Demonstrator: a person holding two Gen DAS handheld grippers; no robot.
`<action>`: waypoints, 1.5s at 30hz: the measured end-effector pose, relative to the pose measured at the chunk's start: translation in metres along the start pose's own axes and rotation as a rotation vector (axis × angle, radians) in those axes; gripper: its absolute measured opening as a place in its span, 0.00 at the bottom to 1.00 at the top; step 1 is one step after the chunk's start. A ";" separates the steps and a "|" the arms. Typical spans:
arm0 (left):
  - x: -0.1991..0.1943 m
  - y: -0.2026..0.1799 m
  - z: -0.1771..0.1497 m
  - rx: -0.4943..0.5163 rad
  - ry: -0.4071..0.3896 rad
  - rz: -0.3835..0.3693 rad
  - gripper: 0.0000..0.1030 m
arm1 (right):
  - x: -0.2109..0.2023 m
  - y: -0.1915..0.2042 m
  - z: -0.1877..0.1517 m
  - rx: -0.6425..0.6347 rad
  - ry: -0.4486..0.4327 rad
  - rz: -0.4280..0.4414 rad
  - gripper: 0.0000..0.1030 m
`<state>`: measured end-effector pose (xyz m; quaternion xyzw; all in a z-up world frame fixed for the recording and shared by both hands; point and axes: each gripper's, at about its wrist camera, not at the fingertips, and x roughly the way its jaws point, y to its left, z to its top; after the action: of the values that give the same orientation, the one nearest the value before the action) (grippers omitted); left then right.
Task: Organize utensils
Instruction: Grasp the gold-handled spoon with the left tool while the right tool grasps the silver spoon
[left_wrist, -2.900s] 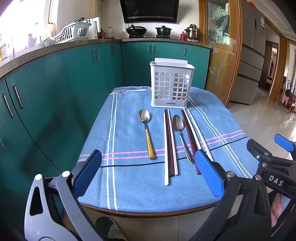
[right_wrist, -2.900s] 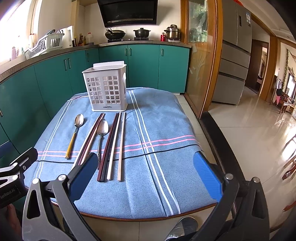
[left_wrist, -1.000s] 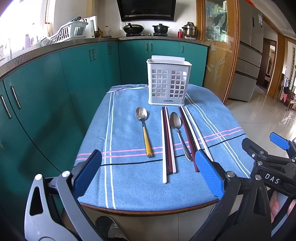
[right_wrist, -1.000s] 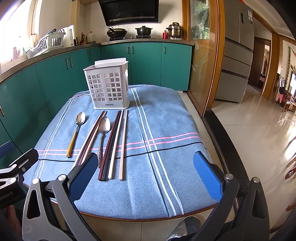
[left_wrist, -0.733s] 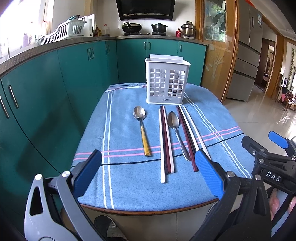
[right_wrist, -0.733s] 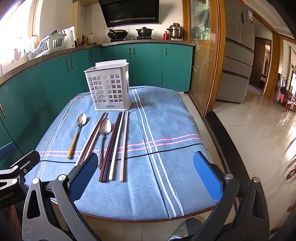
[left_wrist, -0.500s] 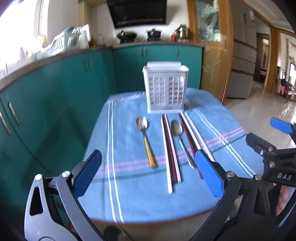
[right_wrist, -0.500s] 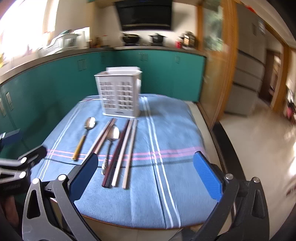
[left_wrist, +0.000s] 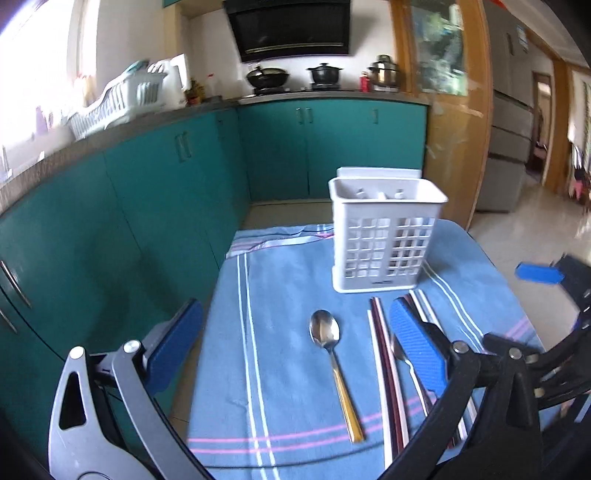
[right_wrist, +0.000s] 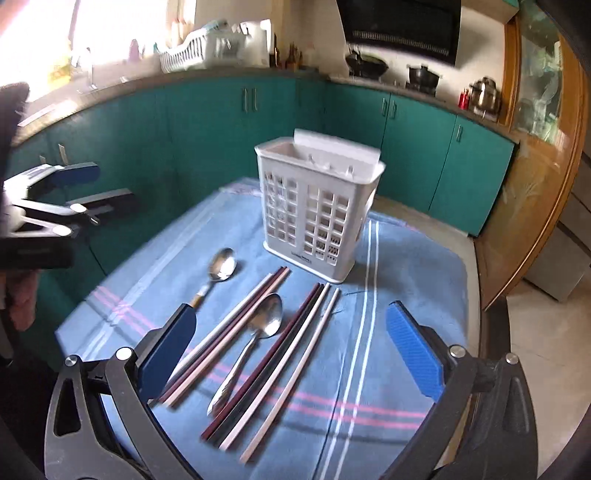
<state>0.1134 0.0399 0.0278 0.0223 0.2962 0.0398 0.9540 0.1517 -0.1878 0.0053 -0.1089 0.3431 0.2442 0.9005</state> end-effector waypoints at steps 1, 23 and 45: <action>0.008 0.004 -0.007 -0.018 0.007 0.006 0.97 | 0.008 -0.001 -0.002 0.012 0.007 0.004 0.97; 0.075 0.008 -0.016 -0.024 0.119 0.009 0.96 | 0.139 -0.020 0.006 -0.016 0.305 0.374 0.06; 0.168 0.006 -0.031 0.026 0.361 -0.188 0.42 | -0.043 -0.037 0.009 0.089 -0.097 0.367 0.02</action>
<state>0.2336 0.0612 -0.0922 -0.0007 0.4639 -0.0500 0.8845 0.1478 -0.2322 0.0416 0.0073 0.3238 0.3940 0.8602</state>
